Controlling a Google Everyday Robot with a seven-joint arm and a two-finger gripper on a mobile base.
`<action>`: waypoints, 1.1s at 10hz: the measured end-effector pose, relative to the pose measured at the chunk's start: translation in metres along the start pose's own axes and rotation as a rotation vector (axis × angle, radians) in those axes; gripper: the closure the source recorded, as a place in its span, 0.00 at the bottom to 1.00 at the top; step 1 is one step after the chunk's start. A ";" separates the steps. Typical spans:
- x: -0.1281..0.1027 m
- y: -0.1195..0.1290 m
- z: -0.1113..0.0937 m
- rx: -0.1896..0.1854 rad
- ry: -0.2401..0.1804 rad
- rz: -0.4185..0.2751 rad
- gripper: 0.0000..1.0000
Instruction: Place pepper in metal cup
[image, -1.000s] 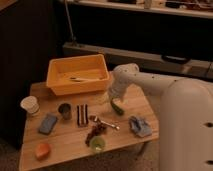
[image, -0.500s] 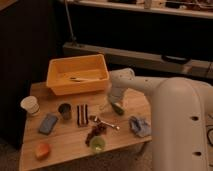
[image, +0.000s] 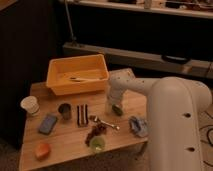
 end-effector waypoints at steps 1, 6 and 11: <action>0.000 -0.003 -0.002 0.003 -0.002 0.005 0.76; -0.004 0.006 -0.015 -0.019 -0.047 0.000 0.82; -0.016 0.057 -0.110 -0.097 -0.255 -0.069 0.82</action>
